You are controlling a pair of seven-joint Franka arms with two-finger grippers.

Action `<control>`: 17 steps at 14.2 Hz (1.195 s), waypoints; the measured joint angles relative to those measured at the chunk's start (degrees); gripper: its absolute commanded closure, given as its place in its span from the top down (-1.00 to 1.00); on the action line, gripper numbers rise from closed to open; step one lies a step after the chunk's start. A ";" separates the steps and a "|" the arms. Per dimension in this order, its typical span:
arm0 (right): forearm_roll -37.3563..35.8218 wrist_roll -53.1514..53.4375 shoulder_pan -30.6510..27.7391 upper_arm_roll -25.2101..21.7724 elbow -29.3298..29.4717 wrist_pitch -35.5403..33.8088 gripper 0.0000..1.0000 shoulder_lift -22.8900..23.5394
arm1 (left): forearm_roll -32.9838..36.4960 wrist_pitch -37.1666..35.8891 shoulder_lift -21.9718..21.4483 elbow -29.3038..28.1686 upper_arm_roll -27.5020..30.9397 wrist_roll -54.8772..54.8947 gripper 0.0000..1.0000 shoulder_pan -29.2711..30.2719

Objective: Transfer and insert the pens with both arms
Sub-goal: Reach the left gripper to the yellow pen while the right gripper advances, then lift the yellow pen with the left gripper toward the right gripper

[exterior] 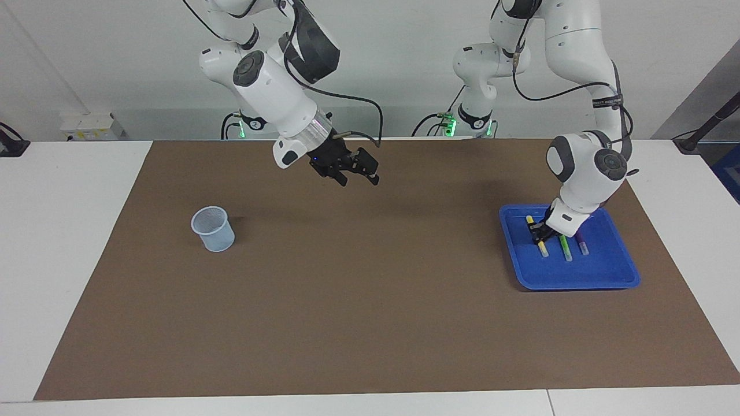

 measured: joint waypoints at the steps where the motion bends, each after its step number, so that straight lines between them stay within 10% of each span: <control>1: 0.00 0.00 0.00 0.00 0.00 0.00 1.00 0.00 | 0.00 0.01 0.00 -0.01 0.00 -0.01 -1.00 0.00; 10: 2.46 0.12 0.00 -0.05 0.00 0.61 1.00 0.00 | -0.32 -5.06 -0.07 4.96 0.16 -1.76 -1.00 0.00; 17: 2.46 0.14 0.00 -0.01 -0.01 0.90 1.00 0.00 | -1.51 -15.90 -1.19 17.87 -0.25 -25.06 -1.00 -3.51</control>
